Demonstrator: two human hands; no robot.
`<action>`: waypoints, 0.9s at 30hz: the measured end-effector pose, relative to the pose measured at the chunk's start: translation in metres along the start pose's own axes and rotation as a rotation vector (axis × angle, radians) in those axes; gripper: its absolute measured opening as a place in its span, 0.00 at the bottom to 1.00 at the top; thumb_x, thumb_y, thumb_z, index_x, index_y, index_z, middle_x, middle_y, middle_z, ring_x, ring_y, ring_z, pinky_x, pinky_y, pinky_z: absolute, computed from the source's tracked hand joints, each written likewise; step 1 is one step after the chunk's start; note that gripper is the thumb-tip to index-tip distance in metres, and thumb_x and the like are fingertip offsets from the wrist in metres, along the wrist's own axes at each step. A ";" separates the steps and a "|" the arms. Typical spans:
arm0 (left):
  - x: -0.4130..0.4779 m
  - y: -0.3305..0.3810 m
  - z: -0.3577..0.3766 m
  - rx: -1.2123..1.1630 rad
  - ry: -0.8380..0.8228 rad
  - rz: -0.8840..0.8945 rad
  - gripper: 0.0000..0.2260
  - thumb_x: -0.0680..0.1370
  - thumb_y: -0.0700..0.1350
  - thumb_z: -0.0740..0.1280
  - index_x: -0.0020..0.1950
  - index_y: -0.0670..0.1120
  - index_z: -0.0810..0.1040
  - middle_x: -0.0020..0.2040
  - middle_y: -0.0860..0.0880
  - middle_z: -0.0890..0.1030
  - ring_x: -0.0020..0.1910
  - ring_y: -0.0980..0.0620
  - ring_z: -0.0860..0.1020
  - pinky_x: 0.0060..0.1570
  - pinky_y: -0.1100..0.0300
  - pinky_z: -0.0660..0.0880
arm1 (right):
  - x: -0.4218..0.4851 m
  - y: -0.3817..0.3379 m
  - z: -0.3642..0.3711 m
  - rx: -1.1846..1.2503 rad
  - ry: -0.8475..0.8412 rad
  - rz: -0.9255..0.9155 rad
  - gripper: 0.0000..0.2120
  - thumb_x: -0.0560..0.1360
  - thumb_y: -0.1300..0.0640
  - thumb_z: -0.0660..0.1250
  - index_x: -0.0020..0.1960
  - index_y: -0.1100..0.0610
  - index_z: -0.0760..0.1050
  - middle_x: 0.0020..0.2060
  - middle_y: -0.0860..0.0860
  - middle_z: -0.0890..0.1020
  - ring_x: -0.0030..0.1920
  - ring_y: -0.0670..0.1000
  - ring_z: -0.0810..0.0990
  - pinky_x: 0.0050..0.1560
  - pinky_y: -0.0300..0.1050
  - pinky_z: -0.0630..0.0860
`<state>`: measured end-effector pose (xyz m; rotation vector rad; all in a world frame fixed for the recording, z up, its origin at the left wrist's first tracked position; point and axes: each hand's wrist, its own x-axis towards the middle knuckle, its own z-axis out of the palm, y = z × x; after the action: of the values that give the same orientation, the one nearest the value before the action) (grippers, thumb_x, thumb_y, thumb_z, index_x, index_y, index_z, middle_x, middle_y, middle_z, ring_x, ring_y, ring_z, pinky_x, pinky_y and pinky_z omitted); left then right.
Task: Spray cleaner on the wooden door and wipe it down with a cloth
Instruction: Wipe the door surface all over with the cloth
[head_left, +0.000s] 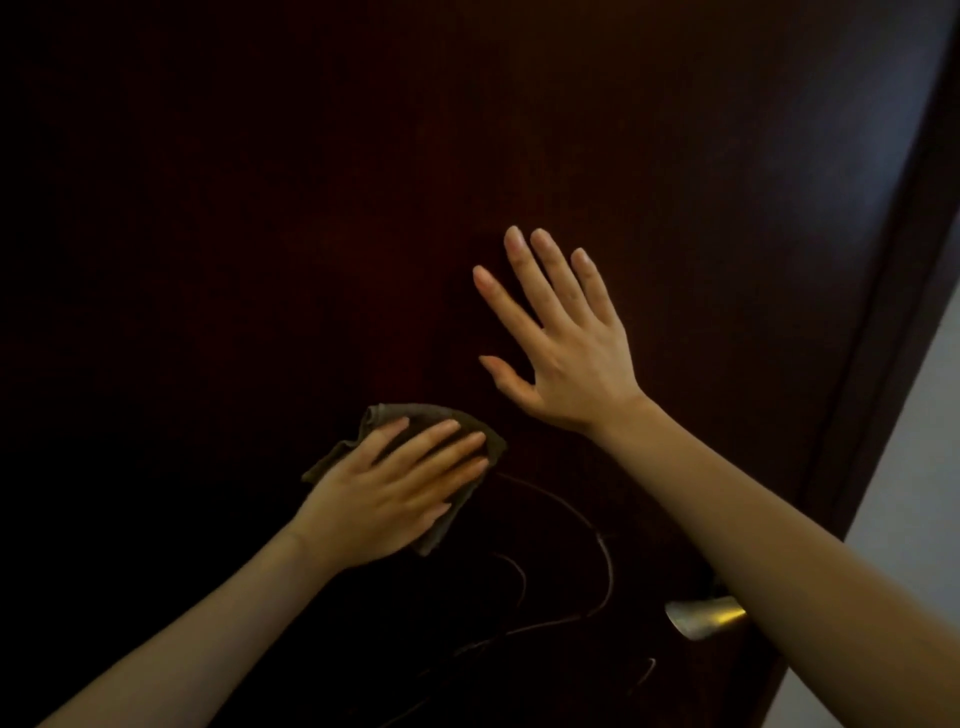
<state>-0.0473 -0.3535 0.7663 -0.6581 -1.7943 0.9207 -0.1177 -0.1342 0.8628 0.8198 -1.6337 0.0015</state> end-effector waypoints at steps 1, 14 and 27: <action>0.002 -0.002 -0.001 -0.008 0.011 -0.028 0.24 0.81 0.52 0.48 0.76 0.47 0.53 0.77 0.46 0.47 0.76 0.47 0.47 0.72 0.47 0.45 | -0.004 0.004 -0.001 -0.007 -0.002 0.008 0.30 0.77 0.42 0.56 0.74 0.54 0.56 0.72 0.60 0.60 0.73 0.58 0.55 0.73 0.55 0.47; 0.039 0.061 0.005 -0.042 -0.013 -0.014 0.27 0.79 0.53 0.50 0.77 0.47 0.50 0.77 0.45 0.44 0.76 0.45 0.42 0.72 0.45 0.41 | -0.023 0.015 -0.001 -0.001 0.021 0.062 0.29 0.77 0.42 0.56 0.73 0.54 0.57 0.71 0.60 0.63 0.73 0.59 0.57 0.72 0.58 0.49; 0.041 0.040 0.000 -0.061 -0.009 0.057 0.26 0.80 0.52 0.48 0.77 0.45 0.48 0.77 0.44 0.42 0.76 0.46 0.43 0.73 0.46 0.40 | -0.052 0.038 -0.012 0.005 -0.065 0.215 0.29 0.78 0.44 0.55 0.74 0.55 0.56 0.73 0.63 0.60 0.73 0.61 0.53 0.72 0.60 0.47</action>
<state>-0.0613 -0.2990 0.7551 -0.7478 -1.8255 0.9109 -0.1261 -0.0746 0.8378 0.6505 -1.7771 0.1310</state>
